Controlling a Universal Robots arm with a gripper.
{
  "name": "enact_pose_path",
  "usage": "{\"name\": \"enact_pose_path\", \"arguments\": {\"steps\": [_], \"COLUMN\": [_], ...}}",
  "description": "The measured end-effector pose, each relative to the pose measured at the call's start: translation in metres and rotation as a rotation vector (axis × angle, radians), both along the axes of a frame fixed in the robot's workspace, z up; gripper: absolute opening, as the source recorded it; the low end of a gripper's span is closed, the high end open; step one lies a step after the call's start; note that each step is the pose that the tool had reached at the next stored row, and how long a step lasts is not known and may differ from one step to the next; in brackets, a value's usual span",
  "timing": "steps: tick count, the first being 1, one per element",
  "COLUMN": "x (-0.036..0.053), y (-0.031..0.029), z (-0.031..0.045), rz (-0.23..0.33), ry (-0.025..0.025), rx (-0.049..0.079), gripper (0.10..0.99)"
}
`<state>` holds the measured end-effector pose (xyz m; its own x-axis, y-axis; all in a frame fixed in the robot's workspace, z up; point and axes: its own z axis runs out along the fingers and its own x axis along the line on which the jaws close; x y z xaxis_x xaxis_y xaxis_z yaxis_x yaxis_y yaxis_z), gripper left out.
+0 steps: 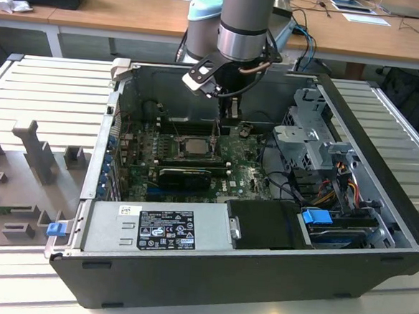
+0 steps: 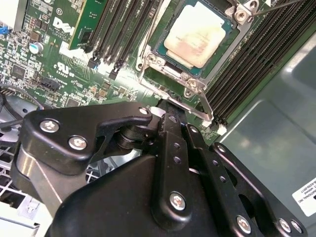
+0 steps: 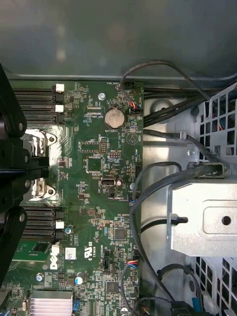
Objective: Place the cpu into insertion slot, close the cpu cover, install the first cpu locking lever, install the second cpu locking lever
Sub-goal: 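Close the cpu cover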
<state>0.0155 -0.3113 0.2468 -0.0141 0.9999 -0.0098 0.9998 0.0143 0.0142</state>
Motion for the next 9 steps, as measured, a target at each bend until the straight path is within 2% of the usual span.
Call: {"name": "enact_pose_path", "arguments": {"steps": [9], "x": [-0.0060], "y": [0.0000], "z": [0.0000], "rz": [0.000], "ry": [0.0000], "rx": [0.000], "gripper": [0.106]}}
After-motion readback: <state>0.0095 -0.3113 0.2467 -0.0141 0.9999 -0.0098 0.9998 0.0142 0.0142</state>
